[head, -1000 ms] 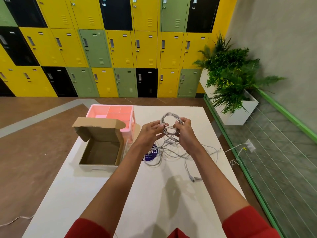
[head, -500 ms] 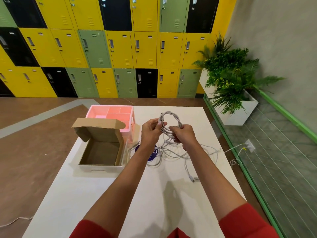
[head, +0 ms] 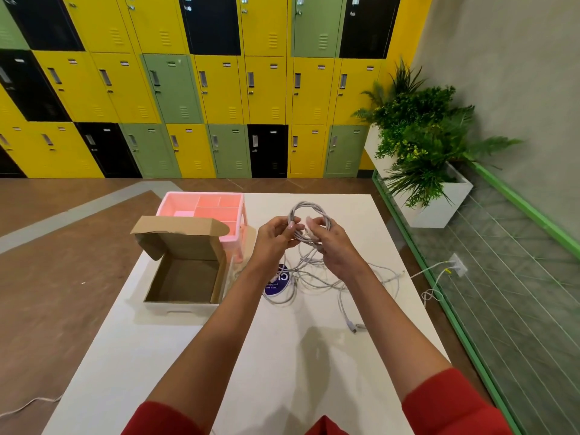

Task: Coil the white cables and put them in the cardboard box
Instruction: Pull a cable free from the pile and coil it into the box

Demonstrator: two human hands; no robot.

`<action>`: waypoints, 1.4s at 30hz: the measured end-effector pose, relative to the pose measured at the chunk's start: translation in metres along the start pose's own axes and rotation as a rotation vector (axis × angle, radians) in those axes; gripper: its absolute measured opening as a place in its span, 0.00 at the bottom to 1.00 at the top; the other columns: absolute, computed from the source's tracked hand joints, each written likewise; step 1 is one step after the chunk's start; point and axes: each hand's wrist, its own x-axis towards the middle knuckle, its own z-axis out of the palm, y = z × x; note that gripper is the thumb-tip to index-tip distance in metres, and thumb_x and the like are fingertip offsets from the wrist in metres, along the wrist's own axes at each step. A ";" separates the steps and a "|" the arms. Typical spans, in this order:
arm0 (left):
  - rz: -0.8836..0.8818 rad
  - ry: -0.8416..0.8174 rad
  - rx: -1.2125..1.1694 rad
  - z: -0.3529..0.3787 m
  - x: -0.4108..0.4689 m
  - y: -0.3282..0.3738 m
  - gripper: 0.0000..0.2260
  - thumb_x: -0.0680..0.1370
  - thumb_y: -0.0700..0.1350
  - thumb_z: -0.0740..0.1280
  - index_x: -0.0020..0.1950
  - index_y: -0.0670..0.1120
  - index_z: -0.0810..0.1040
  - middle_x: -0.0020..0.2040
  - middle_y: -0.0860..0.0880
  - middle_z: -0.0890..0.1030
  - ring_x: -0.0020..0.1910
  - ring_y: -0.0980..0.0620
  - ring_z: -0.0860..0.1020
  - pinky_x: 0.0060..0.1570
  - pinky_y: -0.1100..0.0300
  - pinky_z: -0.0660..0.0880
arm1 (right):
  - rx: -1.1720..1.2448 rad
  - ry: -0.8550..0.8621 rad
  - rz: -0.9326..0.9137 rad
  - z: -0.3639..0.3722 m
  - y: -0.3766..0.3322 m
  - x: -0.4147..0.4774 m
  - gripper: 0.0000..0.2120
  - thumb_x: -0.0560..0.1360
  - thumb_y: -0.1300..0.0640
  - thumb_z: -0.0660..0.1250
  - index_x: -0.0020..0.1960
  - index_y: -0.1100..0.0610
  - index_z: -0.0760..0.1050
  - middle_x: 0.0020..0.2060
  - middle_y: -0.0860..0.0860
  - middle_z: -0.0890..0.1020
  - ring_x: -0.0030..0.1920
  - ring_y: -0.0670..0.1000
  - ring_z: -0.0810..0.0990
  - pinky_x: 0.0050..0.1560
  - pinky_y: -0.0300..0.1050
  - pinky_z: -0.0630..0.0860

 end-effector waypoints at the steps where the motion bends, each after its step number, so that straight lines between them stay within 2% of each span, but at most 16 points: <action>1: 0.012 0.008 0.007 0.000 0.000 0.000 0.06 0.80 0.34 0.61 0.54 0.39 0.76 0.43 0.45 0.81 0.42 0.51 0.79 0.44 0.62 0.77 | -0.022 -0.021 0.014 0.000 -0.002 0.000 0.09 0.76 0.60 0.68 0.44 0.53 0.67 0.35 0.50 0.77 0.37 0.45 0.78 0.37 0.37 0.70; 3: 0.030 0.054 0.000 0.001 0.000 0.000 0.05 0.80 0.34 0.62 0.54 0.38 0.76 0.42 0.45 0.81 0.40 0.51 0.80 0.43 0.62 0.77 | -0.079 -0.038 0.025 -0.001 -0.006 -0.001 0.11 0.74 0.64 0.68 0.47 0.54 0.67 0.34 0.48 0.76 0.34 0.42 0.77 0.35 0.36 0.68; 6: 0.077 0.141 -0.013 0.001 0.002 -0.001 0.06 0.80 0.36 0.62 0.55 0.38 0.76 0.43 0.46 0.81 0.44 0.50 0.80 0.47 0.60 0.79 | -0.195 -0.047 0.010 -0.005 -0.009 0.001 0.15 0.72 0.66 0.69 0.55 0.55 0.69 0.38 0.49 0.74 0.41 0.47 0.74 0.40 0.42 0.65; 9: 0.127 0.221 -0.050 -0.001 0.006 0.002 0.06 0.80 0.37 0.63 0.56 0.37 0.76 0.44 0.46 0.81 0.46 0.51 0.80 0.44 0.64 0.79 | -0.215 0.041 -0.023 -0.006 -0.007 0.001 0.18 0.72 0.64 0.72 0.59 0.57 0.71 0.42 0.51 0.76 0.41 0.48 0.75 0.41 0.41 0.70; 13: 0.157 0.269 -0.072 -0.001 0.010 0.006 0.08 0.79 0.36 0.64 0.57 0.37 0.75 0.44 0.46 0.80 0.46 0.51 0.80 0.44 0.65 0.79 | -0.187 0.199 -0.080 -0.007 -0.005 0.000 0.16 0.69 0.62 0.76 0.50 0.60 0.72 0.33 0.52 0.77 0.29 0.48 0.74 0.33 0.42 0.72; 19: 0.101 0.336 -0.230 -0.004 0.012 0.012 0.09 0.79 0.35 0.63 0.59 0.35 0.74 0.43 0.45 0.79 0.43 0.52 0.79 0.41 0.66 0.79 | -0.300 0.217 -0.048 -0.013 -0.016 -0.001 0.16 0.67 0.59 0.78 0.48 0.59 0.73 0.32 0.51 0.78 0.33 0.50 0.75 0.35 0.40 0.70; 21: 0.083 0.330 -0.285 0.001 0.011 0.013 0.07 0.79 0.35 0.63 0.57 0.37 0.74 0.43 0.45 0.79 0.43 0.52 0.79 0.41 0.66 0.79 | -0.318 0.218 -0.044 -0.015 -0.014 0.000 0.13 0.67 0.58 0.78 0.47 0.59 0.75 0.34 0.51 0.78 0.35 0.49 0.76 0.35 0.38 0.70; 24: 0.052 0.309 -0.394 0.012 0.007 0.011 0.06 0.79 0.35 0.62 0.55 0.37 0.73 0.44 0.45 0.78 0.45 0.51 0.79 0.41 0.66 0.79 | -0.288 0.190 -0.015 -0.010 -0.009 -0.002 0.11 0.69 0.60 0.76 0.46 0.60 0.75 0.34 0.52 0.79 0.31 0.47 0.76 0.32 0.36 0.70; 28: 0.003 0.262 -0.477 0.024 0.002 0.008 0.03 0.80 0.35 0.61 0.52 0.37 0.73 0.45 0.44 0.78 0.46 0.50 0.78 0.41 0.66 0.80 | -0.068 0.177 -0.003 -0.004 -0.006 -0.002 0.10 0.71 0.65 0.73 0.45 0.62 0.72 0.32 0.56 0.79 0.24 0.46 0.79 0.32 0.38 0.77; 30: -0.015 0.245 -0.489 0.028 -0.001 0.010 0.03 0.80 0.35 0.61 0.49 0.39 0.74 0.44 0.45 0.78 0.44 0.51 0.79 0.42 0.66 0.80 | 0.024 0.151 -0.021 -0.004 -0.003 -0.003 0.08 0.73 0.66 0.71 0.43 0.62 0.71 0.34 0.58 0.80 0.28 0.47 0.81 0.34 0.37 0.80; 32: -0.023 0.236 -0.475 0.028 -0.002 0.010 0.03 0.80 0.35 0.61 0.48 0.39 0.74 0.44 0.44 0.78 0.43 0.51 0.80 0.43 0.65 0.80 | 0.091 0.127 -0.053 -0.005 0.001 -0.003 0.06 0.75 0.64 0.69 0.46 0.63 0.72 0.37 0.58 0.81 0.36 0.50 0.83 0.39 0.38 0.81; 36: -0.056 0.192 -0.410 0.023 -0.006 0.006 0.03 0.80 0.35 0.63 0.48 0.39 0.76 0.45 0.44 0.80 0.46 0.49 0.81 0.47 0.63 0.80 | 0.215 0.086 -0.044 -0.002 0.006 -0.002 0.11 0.77 0.57 0.67 0.54 0.63 0.72 0.48 0.60 0.82 0.47 0.55 0.83 0.51 0.44 0.80; 38: -0.075 0.154 -0.400 0.022 -0.010 0.002 0.03 0.79 0.35 0.63 0.48 0.39 0.76 0.45 0.43 0.80 0.46 0.49 0.81 0.47 0.64 0.80 | 0.212 0.134 -0.068 0.000 0.006 -0.001 0.10 0.76 0.59 0.69 0.52 0.62 0.71 0.49 0.62 0.82 0.47 0.56 0.83 0.49 0.43 0.81; 40: -0.091 0.107 -0.409 0.023 -0.012 0.000 0.04 0.79 0.34 0.63 0.48 0.39 0.76 0.44 0.43 0.82 0.44 0.51 0.83 0.45 0.65 0.79 | 0.209 0.196 -0.096 -0.002 0.005 -0.001 0.09 0.74 0.63 0.71 0.50 0.63 0.71 0.47 0.63 0.82 0.43 0.55 0.83 0.43 0.39 0.81; 42: -0.099 0.071 -0.413 0.022 -0.014 0.000 0.04 0.79 0.33 0.63 0.48 0.39 0.77 0.43 0.45 0.83 0.42 0.52 0.84 0.44 0.65 0.79 | 0.211 0.199 -0.107 -0.005 0.005 -0.001 0.08 0.73 0.66 0.70 0.49 0.64 0.73 0.46 0.63 0.81 0.41 0.55 0.83 0.41 0.38 0.81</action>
